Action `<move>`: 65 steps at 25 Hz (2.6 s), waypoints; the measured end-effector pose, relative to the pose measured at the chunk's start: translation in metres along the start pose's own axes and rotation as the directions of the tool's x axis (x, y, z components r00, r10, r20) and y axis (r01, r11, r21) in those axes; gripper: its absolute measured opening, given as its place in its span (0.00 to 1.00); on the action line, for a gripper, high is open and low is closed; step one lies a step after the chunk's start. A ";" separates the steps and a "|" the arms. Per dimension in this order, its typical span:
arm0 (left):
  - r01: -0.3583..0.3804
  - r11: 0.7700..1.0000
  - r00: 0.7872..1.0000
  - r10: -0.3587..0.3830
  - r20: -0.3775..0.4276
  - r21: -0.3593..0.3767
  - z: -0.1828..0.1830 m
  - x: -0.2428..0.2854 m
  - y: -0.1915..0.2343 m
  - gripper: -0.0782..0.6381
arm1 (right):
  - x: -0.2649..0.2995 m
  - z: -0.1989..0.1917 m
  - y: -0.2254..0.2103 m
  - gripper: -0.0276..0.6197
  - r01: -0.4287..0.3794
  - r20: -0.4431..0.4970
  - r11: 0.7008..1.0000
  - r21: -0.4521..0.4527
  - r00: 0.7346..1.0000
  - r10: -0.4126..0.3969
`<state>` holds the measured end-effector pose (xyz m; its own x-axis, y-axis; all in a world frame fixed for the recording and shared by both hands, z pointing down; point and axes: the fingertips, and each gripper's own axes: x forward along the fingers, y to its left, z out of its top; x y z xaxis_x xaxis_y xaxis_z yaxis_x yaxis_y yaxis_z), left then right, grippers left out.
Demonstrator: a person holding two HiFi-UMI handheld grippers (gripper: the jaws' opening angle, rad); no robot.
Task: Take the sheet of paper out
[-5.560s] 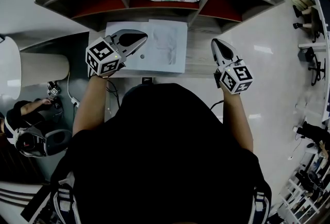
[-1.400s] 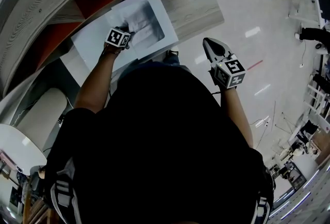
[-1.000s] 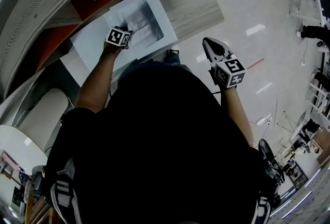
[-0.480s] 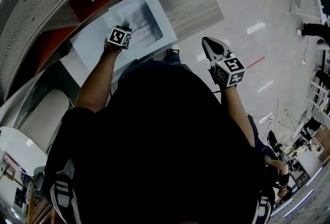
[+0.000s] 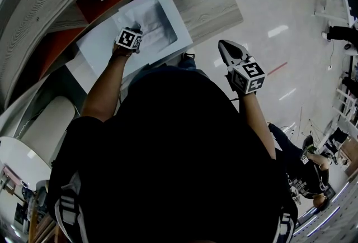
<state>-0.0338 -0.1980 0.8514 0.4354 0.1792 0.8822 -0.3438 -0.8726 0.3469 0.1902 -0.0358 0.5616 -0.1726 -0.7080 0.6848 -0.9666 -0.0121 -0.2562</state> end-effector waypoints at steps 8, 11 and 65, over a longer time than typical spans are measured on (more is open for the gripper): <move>0.012 1.000 1.000 -0.012 0.005 -0.007 0.000 -0.005 -0.002 0.13 | 0.001 0.005 0.004 0.06 -0.010 0.003 1.000 -0.008 1.000 0.010; 0.014 1.000 1.000 -0.014 0.010 -0.007 0.000 -0.006 -0.001 0.13 | 0.002 0.006 0.006 0.06 -0.016 0.002 1.000 -0.010 1.000 0.016; -0.132 0.973 0.988 0.145 0.057 -0.190 -0.098 -0.094 0.031 0.13 | 0.042 0.039 0.074 0.06 -0.222 0.017 0.960 -0.171 0.973 0.228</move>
<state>-0.1675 -0.1974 0.8103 0.4278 0.0246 0.9035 -0.5496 -0.7865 0.2816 0.1184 -0.0937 0.5444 -0.3856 -0.7039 0.5966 -0.9218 0.2666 -0.2813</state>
